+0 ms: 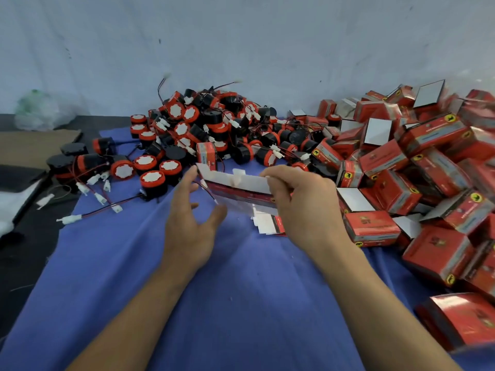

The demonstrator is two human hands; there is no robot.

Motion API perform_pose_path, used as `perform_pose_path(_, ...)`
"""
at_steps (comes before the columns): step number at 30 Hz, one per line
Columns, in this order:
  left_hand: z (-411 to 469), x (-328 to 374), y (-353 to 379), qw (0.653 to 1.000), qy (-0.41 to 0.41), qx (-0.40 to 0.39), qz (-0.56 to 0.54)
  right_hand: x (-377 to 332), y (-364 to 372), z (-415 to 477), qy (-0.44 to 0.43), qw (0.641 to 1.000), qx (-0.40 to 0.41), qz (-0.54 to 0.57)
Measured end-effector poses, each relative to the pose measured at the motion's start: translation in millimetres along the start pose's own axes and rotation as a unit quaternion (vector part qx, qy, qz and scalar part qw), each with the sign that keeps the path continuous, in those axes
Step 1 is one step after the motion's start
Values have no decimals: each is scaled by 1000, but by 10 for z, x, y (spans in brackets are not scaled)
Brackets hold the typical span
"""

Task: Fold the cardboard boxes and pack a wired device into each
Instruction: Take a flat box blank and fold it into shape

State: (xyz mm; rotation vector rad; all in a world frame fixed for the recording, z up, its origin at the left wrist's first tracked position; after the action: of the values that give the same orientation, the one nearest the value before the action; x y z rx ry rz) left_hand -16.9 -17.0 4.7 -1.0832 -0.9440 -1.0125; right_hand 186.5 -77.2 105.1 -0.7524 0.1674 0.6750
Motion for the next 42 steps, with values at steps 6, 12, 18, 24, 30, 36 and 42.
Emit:
perform_pose_path(6, 3, 26, -67, 993, -35, -28, -109, 225, 274, -61, 128, 987, -50, 78)
perform_pose_path(12, -40, 41, -78, 992, -29, -34, -115, 277, 475, -233, 191, 973, -71, 108)
perform_pose_path(18, -98, 119, 28, 990, 1, -77, -121, 190, 556, -282, 198, 969, -138, 54)
perform_pose_path(24, -79, 162, -13, 984, -14, -66, -168, 249, 447, -344, 200, 977, -52, 46)
perform_pose_path(30, -58, -57, 101, 965, -180, -84, -173, 136, 512, -273, 150, 983, -102, 21)
perform_pose_path(36, -117, -163, 375, 922, -254, -237, -172, -10, 643, -208, 117, 983, -144, -8)
perform_pose_path(42, -94, -144, 330, 889, -284, -276, -232, 268, 831, -446, 240, 908, -209, 271)
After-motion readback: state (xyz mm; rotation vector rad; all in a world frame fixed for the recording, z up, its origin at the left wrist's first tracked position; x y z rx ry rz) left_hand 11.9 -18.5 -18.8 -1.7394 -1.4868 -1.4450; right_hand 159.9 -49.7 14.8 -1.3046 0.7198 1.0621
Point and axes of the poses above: each hand's wrist, its own z-axis towards the middle knuckle, its own y-axis out of the palm, x = y × z, the point moved 9 cm from there along z, towards the middle knuckle, and after that the axes turned 14 degrees about -y, right-handed, at the moved point
